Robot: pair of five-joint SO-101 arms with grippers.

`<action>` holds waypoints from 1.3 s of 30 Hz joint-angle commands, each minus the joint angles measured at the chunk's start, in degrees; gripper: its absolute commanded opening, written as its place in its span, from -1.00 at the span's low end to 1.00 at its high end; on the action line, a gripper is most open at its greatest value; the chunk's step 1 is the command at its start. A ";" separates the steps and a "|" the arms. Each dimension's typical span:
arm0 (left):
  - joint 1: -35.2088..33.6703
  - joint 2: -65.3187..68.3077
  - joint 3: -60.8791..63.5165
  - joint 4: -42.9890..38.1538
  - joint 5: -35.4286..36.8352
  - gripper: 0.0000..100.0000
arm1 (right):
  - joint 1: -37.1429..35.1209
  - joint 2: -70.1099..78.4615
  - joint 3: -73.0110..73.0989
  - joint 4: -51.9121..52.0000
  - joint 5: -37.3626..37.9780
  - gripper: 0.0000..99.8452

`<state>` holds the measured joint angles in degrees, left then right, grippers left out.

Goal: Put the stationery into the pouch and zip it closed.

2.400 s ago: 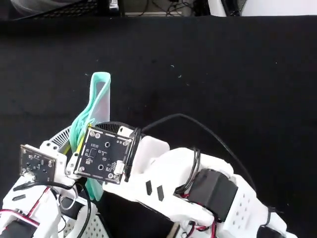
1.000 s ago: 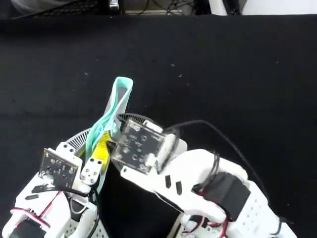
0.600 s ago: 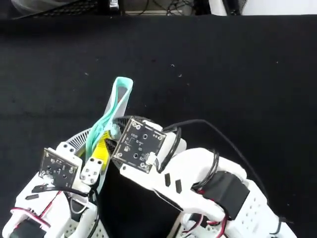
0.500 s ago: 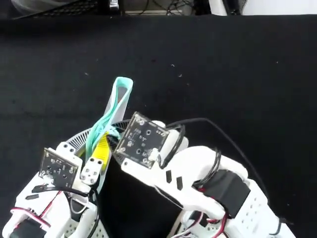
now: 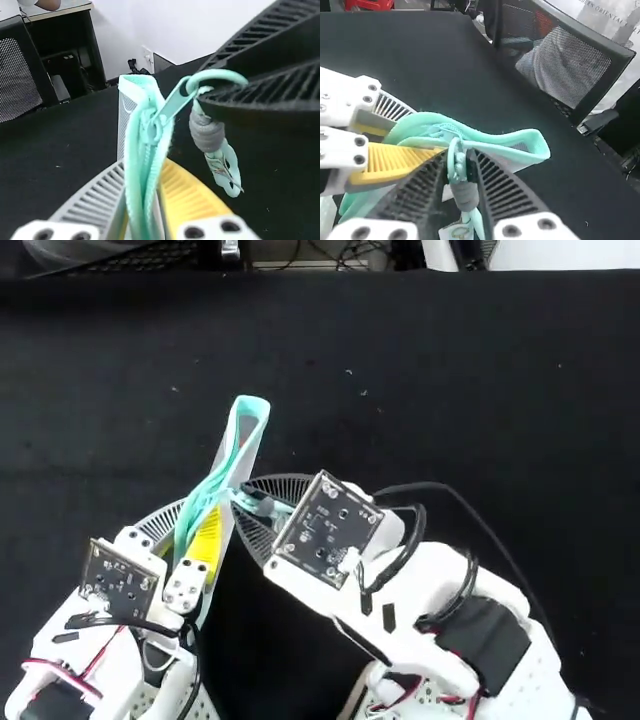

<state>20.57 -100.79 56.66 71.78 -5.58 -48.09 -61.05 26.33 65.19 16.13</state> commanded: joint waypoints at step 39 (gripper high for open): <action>0.04 0.79 -0.04 2.46 -4.04 -0.94 | 18.73 10.86 -1.71 -14.33 0.00 -0.98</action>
<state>20.57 -100.70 56.75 72.84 -8.92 -33.58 -50.59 26.33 52.97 16.22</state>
